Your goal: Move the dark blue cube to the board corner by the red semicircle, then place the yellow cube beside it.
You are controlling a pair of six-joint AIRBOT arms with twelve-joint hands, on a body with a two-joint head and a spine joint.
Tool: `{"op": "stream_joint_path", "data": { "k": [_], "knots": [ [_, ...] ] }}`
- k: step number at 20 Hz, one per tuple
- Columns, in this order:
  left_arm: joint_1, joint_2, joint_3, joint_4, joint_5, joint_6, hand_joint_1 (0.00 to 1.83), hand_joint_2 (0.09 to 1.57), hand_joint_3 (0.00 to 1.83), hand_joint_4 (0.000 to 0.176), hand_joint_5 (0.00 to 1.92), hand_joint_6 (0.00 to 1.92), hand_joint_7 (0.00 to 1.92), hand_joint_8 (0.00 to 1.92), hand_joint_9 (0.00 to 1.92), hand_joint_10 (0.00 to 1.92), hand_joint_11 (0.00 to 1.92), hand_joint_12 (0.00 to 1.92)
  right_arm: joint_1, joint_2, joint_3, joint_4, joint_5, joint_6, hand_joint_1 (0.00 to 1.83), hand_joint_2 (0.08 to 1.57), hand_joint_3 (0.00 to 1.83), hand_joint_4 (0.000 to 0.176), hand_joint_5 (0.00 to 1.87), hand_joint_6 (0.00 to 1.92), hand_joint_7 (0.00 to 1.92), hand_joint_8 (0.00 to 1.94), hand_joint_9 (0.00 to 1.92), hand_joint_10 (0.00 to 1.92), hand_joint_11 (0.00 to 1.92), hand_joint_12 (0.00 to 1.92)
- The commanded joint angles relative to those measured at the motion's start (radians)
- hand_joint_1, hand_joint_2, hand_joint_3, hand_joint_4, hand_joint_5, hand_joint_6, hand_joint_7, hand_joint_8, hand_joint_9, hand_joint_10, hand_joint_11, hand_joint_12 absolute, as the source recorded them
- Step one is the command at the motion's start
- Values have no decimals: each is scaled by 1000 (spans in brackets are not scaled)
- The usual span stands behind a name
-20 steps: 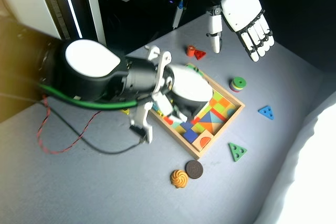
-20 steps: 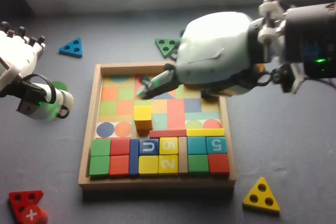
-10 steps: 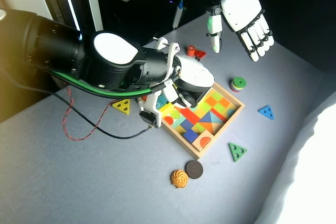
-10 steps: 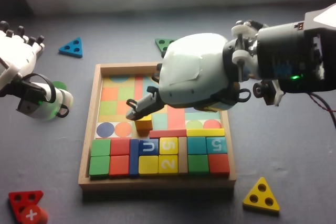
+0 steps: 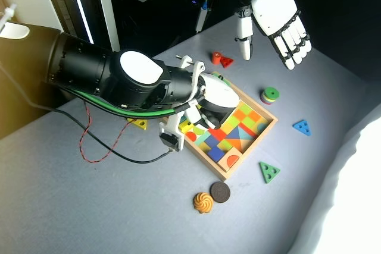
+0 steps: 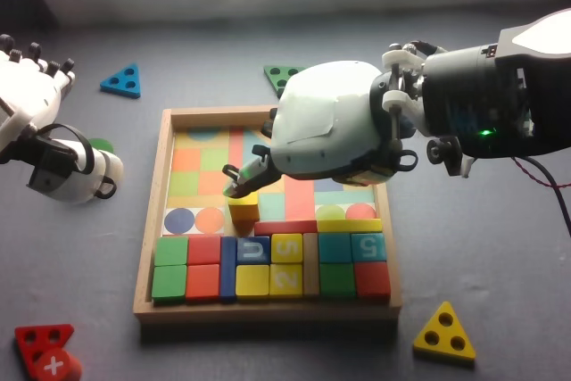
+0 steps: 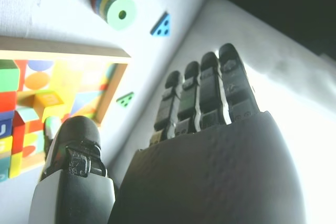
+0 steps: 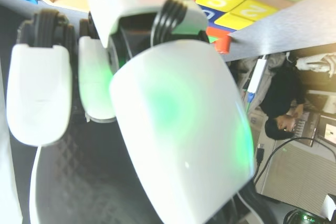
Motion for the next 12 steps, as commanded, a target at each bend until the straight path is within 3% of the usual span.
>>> {"op": "stream_joint_path", "data": {
  "k": [1,12],
  "knots": [
    [-10,7,3,83,-28,2,0,1271,1,0,35,8,38,8,24,7,21,12,2,9,4,27,15,-7,1807,976,350,0,429,7,1423,1941,1642,1921,1760,1921],
    [-9,7,4,88,-28,2,0,1270,0,0,52,9,45,7,22,4,21,17,-30,5,9,28,13,-15,1816,973,362,0,448,5,1414,1941,1635,1921,1754,1921]
  ]
}}
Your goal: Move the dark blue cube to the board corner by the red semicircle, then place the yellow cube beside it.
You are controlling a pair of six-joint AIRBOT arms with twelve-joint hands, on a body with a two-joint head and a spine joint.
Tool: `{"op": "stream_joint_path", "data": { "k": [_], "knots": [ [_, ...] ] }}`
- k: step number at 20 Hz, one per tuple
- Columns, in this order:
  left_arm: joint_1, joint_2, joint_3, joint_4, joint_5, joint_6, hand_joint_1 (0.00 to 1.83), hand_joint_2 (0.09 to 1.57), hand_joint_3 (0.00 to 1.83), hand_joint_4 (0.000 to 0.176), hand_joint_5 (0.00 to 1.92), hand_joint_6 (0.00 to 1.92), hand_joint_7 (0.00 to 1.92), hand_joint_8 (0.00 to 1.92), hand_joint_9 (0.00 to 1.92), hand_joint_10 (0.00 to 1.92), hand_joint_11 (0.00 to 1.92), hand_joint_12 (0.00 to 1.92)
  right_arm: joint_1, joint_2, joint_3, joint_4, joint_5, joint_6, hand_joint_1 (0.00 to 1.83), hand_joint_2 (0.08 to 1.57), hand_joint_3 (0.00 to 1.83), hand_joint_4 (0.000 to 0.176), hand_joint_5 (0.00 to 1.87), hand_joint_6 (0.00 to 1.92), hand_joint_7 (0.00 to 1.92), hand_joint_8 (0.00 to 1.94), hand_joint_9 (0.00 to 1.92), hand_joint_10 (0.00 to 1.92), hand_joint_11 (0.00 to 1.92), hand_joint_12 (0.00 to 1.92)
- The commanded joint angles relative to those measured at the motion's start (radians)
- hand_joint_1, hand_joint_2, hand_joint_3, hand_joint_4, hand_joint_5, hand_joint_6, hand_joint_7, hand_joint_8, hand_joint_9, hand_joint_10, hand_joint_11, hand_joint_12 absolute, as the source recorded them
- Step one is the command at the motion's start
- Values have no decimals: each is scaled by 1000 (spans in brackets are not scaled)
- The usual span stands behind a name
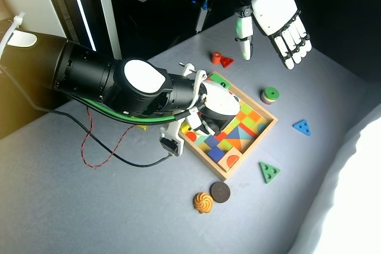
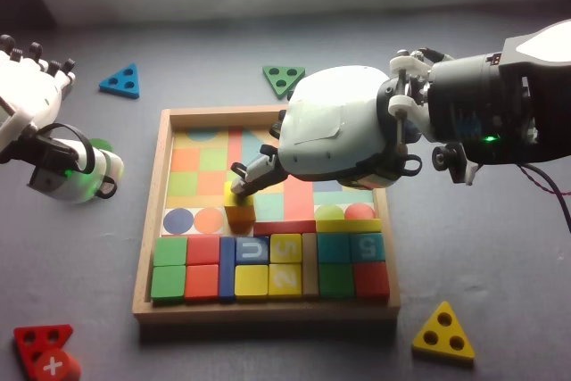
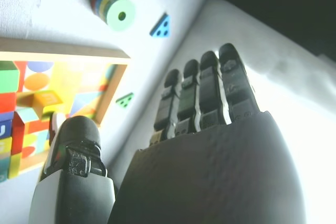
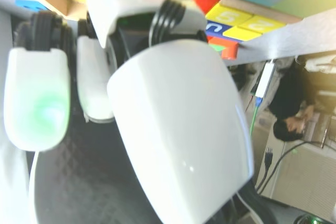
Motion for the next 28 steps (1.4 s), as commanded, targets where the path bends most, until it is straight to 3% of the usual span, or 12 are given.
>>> {"op": "stream_joint_path", "data": {
  "k": [1,24,28],
  "knots": [
    [-9,7,4,87,-28,2,0,1270,1,0,43,5,35,2,15,1,17,16,-5,7,-1,8,19,-21,1808,952,413,0,451,2,1434,1941,1637,1921,1752,1921],
    [-15,5,2,81,-29,2,0,1265,0,0,59,9,62,9,42,7,24,59,-20,83,43,1,-4,-52,1819,930,444,0,484,1,1455,1941,1633,1921,1757,1921],
    [-15,5,2,81,-29,2,0,1267,1,0,71,1,74,0,55,0,0,166,-20,91,74,2,-32,-14,1787,924,439,0,515,22,1455,1941,1614,1921,1725,1921]
  ]
}}
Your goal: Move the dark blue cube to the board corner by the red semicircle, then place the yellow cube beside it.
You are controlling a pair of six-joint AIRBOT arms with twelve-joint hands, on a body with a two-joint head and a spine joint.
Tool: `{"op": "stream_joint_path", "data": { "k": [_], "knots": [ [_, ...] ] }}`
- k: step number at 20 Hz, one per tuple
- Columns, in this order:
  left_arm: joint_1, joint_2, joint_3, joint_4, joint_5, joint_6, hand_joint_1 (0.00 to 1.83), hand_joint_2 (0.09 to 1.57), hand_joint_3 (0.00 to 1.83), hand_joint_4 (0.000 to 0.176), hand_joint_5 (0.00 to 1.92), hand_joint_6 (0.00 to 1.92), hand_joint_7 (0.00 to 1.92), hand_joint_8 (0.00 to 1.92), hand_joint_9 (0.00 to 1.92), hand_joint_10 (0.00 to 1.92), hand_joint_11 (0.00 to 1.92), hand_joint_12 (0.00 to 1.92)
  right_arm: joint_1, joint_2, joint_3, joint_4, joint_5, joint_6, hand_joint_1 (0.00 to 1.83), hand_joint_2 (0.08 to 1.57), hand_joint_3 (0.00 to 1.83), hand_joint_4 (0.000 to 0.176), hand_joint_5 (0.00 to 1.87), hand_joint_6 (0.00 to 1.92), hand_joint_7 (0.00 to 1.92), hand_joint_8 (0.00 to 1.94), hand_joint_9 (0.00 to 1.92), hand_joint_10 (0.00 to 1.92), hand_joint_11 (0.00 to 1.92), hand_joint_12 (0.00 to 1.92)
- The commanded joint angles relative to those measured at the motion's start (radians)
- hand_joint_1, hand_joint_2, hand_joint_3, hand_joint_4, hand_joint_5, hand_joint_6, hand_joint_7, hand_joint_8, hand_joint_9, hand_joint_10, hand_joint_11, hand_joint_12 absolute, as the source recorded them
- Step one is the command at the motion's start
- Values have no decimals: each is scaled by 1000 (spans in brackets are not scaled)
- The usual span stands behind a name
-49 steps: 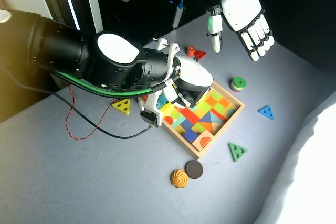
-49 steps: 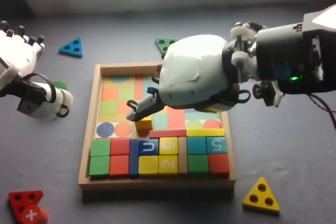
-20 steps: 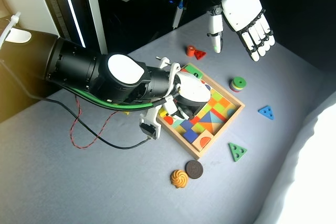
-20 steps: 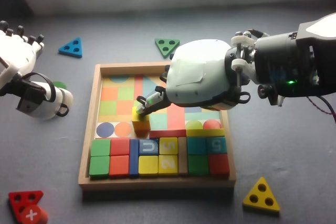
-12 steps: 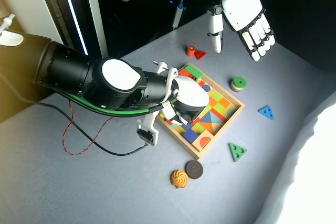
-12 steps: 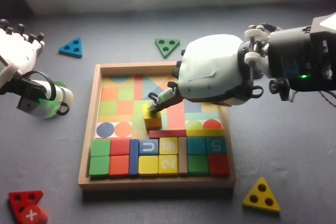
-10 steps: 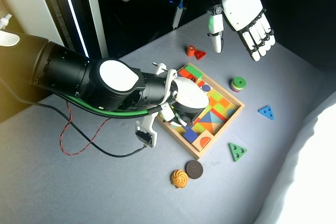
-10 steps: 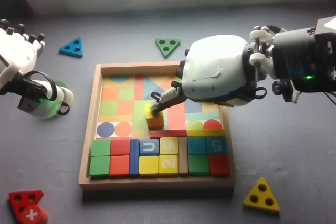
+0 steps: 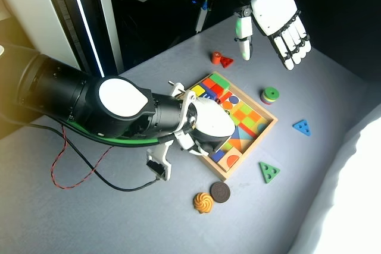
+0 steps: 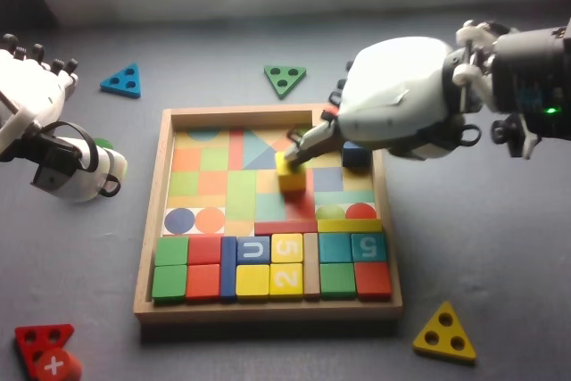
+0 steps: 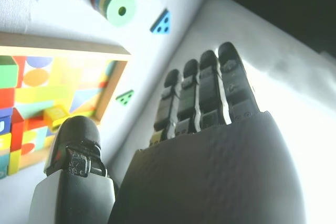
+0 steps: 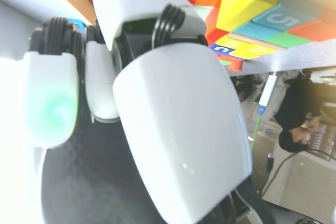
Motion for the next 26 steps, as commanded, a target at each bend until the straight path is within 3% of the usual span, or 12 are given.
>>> {"op": "stream_joint_path", "data": {
  "k": [1,26],
  "knots": [
    [-9,10,2,82,-28,3,0,1266,0,0,61,1,56,1,41,0,0,131,-2,15,12,3,-27,-4,1799,928,439,0,511,16,1453,1941,1619,1921,1735,1921],
    [-8,10,4,85,-27,2,0,1264,0,0,69,4,68,3,53,3,0,156,-4,72,5,3,-74,37,1797,992,323,0,478,1,1444,1941,1623,1921,1751,1921]
  ]
}}
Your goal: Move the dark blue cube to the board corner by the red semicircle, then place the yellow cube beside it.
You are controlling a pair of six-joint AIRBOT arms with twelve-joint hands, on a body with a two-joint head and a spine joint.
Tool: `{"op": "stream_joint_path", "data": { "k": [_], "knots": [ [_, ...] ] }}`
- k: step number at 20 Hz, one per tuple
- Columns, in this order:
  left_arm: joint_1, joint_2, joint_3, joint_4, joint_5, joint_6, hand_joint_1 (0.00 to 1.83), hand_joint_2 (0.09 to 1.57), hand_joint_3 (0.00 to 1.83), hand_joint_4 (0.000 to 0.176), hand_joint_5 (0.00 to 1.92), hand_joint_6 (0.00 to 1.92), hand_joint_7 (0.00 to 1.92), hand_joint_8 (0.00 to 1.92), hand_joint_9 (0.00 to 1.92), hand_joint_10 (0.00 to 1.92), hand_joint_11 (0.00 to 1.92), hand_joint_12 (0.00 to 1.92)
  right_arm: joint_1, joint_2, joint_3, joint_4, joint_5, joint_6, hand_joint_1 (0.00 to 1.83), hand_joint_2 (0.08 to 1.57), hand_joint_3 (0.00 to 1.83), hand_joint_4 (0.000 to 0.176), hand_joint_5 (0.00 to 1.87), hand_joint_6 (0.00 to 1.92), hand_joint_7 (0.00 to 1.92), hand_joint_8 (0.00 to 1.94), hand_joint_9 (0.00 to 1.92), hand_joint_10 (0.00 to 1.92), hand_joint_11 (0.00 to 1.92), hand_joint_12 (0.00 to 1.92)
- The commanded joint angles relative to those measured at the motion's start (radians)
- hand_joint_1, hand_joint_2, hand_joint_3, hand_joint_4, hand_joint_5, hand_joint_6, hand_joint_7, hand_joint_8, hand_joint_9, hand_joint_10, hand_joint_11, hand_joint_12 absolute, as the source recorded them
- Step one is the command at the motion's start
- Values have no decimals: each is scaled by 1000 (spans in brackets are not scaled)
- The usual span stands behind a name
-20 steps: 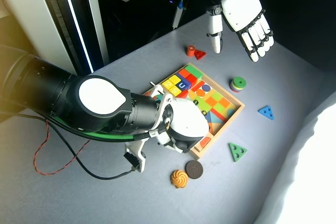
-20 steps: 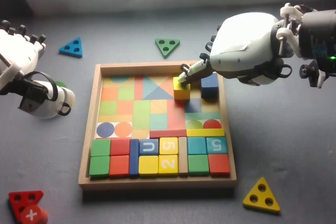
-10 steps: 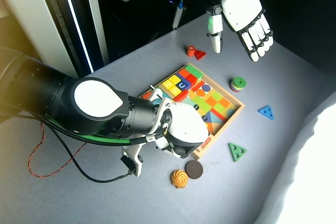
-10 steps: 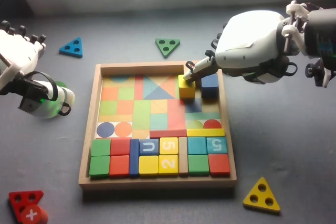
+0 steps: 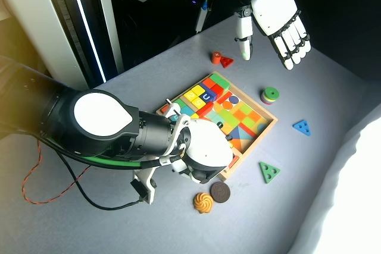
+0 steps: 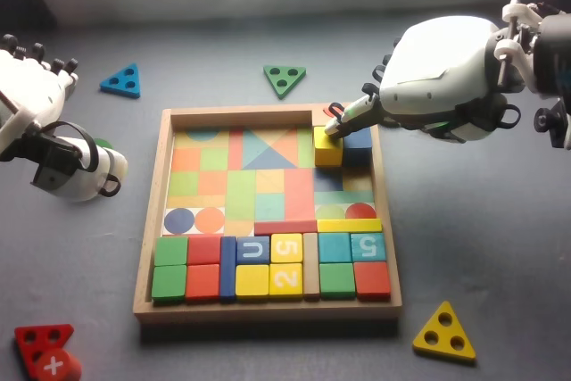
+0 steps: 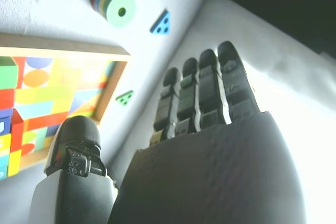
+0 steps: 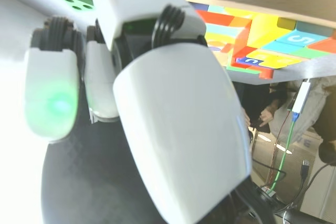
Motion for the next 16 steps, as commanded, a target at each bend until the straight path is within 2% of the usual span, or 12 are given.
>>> {"op": "stream_joint_path", "data": {
  "k": [1,4,8,10,13,16],
  "knots": [
    [-8,10,4,84,-28,2,0,1267,1,0,69,2,72,3,59,3,0,175,-2,18,1,1,-23,-6,1784,990,311,0,474,0,1445,1941,1623,1921,1745,1921],
    [-8,10,3,86,-28,2,0,1268,1,0,68,4,70,5,55,6,0,128,4,21,1,1,-24,-6,1777,995,306,0,497,11,1458,1941,1627,1921,1745,1921],
    [-7,10,3,86,-28,2,0,1265,0,0,71,0,80,0,65,1,0,165,27,21,-4,1,2,-6,1789,992,301,0,535,14,1448,1941,1615,1921,1744,1921],
    [-7,10,3,86,-28,2,0,1270,1,0,80,2,92,2,82,3,0,213,48,21,-7,1,2,-6,1770,995,304,0,525,6,1436,1941,1615,1921,1737,1921],
    [-7,10,2,86,-28,2,0,1270,0,0,52,0,55,0,52,0,0,156,96,22,-8,9,-4,-6,1769,1014,265,0,528,2,1426,1941,1609,1921,1731,1921],
    [-7,10,2,86,-28,2,0,1266,0,0,76,4,81,5,72,4,0,184,142,38,-10,12,-4,-5,1773,1024,253,0,534,6,1450,1941,1619,1921,1739,1921]
  ]
}}
